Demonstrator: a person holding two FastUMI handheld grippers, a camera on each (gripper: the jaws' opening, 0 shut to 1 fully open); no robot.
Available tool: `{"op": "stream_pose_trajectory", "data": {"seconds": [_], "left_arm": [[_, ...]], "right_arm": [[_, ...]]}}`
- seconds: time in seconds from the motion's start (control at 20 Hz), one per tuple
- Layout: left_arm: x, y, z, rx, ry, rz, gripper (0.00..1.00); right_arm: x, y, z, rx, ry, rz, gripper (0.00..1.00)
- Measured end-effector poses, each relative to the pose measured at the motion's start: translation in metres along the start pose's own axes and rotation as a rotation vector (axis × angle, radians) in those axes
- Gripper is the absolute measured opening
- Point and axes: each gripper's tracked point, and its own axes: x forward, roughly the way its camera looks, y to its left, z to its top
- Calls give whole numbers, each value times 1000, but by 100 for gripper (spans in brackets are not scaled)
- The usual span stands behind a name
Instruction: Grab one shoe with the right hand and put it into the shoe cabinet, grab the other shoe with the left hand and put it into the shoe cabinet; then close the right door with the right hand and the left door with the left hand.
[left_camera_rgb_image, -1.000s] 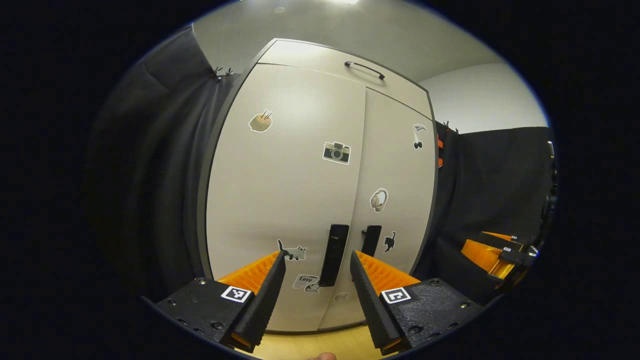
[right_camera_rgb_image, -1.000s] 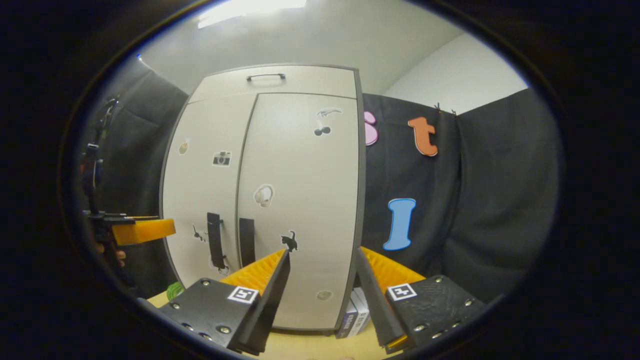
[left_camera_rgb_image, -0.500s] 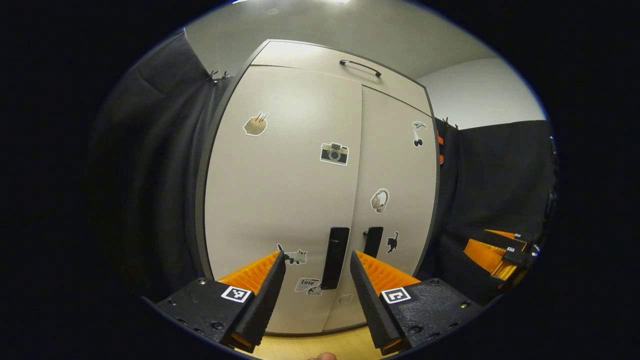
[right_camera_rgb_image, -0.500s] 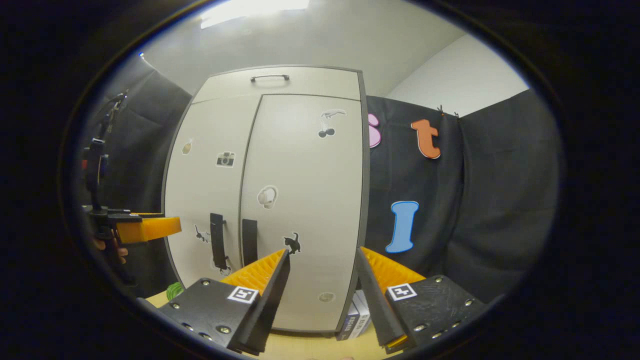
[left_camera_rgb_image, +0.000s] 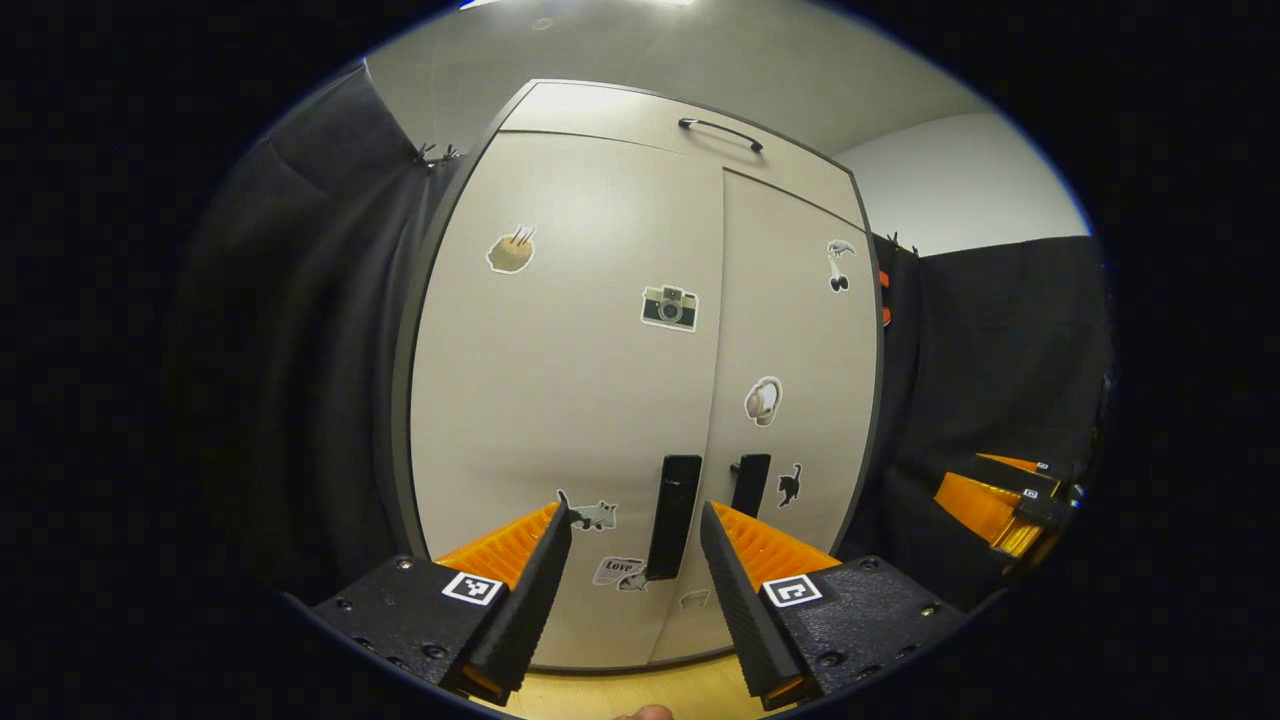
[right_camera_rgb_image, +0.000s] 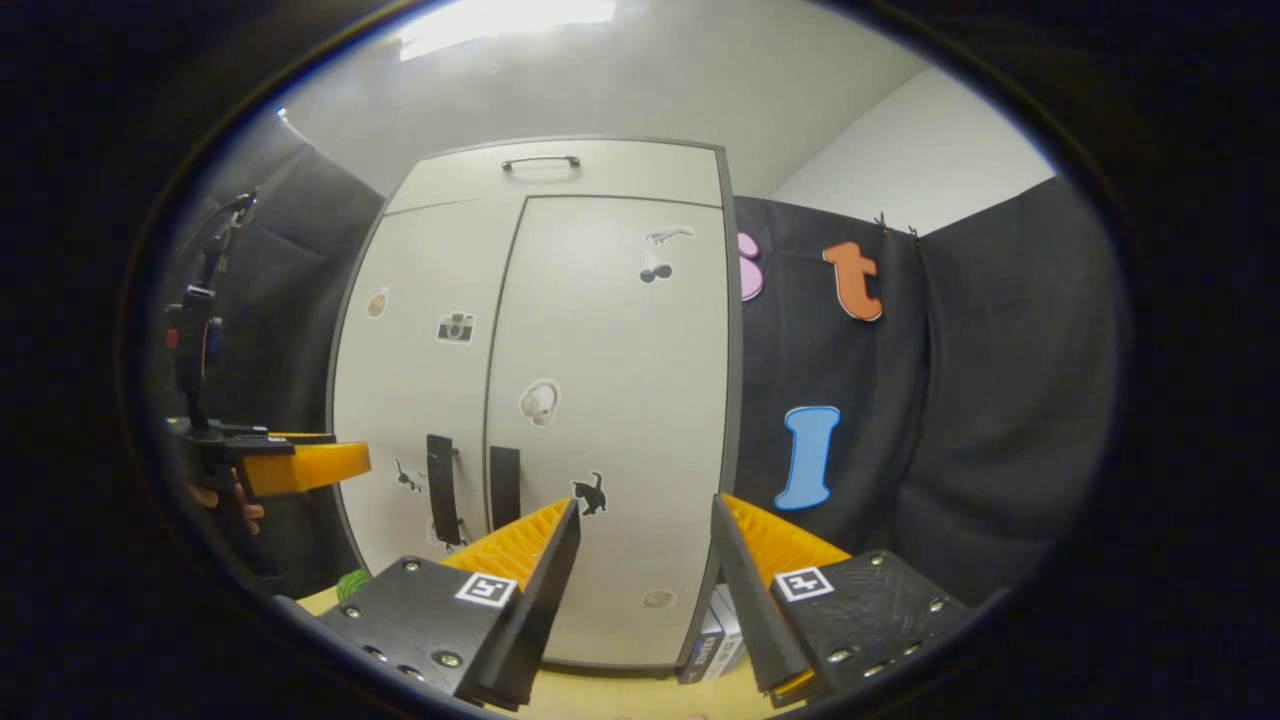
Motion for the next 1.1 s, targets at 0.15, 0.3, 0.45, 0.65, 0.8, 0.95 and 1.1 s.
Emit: {"op": "stream_pose_trajectory", "data": {"seconds": [0.15, 0.3, 0.45, 0.65, 0.8, 0.95, 1.1], "left_arm": [[-1, 2, 0, 25, 0, 8, 81], [-2, 4, 3, 55, -7, 20, 82], [-4, 4, 4, 74, -8, 30, 82], [-4, 4, 2, 70, -3, 36, 82], [-5, 6, 2, 66, -1, 44, 82], [-6, 7, 3, 67, -4, 54, 82], [-9, 9, 4, 71, -7, 63, 82]], "right_arm": [[-1, 1, 0, 0, 0, 1, 79], [-2, 2, 0, 6, -2, 2, 79], [-4, 2, -1, 1, 1, 0, 79], [-7, 1, -1, 5, 3, -6, 79], [-8, -2, -1, 7, 3, -12, 79], [-11, -4, 0, 9, 1, -15, 79], [-13, -4, 2, 11, -1, -13, 79]]}}
